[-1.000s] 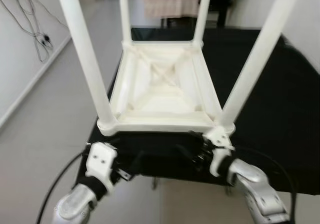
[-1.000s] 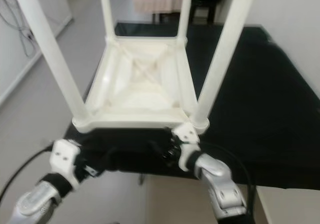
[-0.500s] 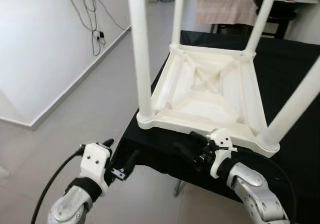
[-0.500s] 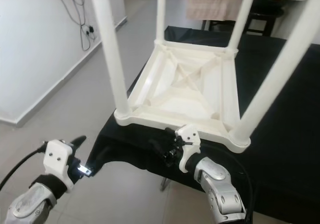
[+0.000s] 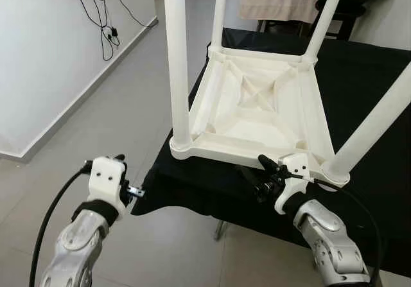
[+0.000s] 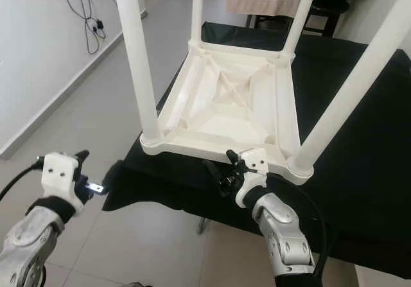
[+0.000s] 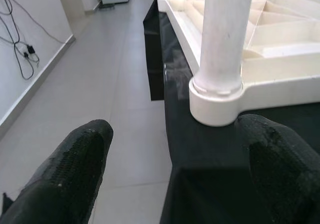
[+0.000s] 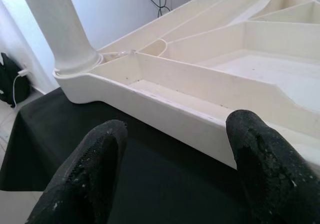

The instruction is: Building children table

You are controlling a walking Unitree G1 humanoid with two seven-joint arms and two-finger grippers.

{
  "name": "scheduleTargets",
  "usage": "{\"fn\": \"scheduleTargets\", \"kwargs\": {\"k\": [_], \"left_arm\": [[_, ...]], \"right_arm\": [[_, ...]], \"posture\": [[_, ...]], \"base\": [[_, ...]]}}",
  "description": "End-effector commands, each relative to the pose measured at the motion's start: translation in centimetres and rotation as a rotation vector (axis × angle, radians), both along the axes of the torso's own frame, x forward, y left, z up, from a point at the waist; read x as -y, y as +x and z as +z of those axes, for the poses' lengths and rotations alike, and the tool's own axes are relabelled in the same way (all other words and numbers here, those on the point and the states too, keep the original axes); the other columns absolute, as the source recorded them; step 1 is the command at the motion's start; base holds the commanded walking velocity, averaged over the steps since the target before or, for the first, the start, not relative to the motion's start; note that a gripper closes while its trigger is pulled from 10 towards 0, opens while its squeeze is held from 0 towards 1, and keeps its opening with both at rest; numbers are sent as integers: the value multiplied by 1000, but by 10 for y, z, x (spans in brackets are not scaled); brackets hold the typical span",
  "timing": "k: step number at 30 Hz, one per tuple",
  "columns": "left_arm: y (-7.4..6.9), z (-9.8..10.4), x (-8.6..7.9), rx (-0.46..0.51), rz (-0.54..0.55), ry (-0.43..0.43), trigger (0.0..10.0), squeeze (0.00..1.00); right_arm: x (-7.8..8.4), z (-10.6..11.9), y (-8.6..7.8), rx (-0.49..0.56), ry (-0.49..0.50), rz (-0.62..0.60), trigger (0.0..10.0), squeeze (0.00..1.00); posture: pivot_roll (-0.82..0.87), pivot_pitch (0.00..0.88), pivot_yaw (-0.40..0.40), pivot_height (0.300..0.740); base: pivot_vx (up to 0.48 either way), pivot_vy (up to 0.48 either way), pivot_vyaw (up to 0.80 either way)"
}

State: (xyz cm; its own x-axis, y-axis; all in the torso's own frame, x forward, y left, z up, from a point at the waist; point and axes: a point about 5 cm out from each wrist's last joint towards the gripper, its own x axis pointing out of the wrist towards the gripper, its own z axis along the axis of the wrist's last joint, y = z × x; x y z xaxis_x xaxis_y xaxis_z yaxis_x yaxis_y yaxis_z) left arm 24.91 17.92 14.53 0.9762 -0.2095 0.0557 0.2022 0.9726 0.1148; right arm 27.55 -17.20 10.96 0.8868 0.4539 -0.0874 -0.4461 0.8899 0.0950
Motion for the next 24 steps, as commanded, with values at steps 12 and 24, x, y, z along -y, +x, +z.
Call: {"fn": "scheduleTargets", "kwargs": {"k": [12,24], "left_arm": [[48,13,-5,57,12,0,10000,0],[29,2,36,0,-273,-46,10000,0]], "right_arm": [[-4,-2,-6,-6,11,0,10000,0],[-1,0,-17,6,22,-4,10000,0]], "posture": [[9,70,-25,740],[-9,77,-2,740]], "base": [[0,0,0],[0,0,0]]}}
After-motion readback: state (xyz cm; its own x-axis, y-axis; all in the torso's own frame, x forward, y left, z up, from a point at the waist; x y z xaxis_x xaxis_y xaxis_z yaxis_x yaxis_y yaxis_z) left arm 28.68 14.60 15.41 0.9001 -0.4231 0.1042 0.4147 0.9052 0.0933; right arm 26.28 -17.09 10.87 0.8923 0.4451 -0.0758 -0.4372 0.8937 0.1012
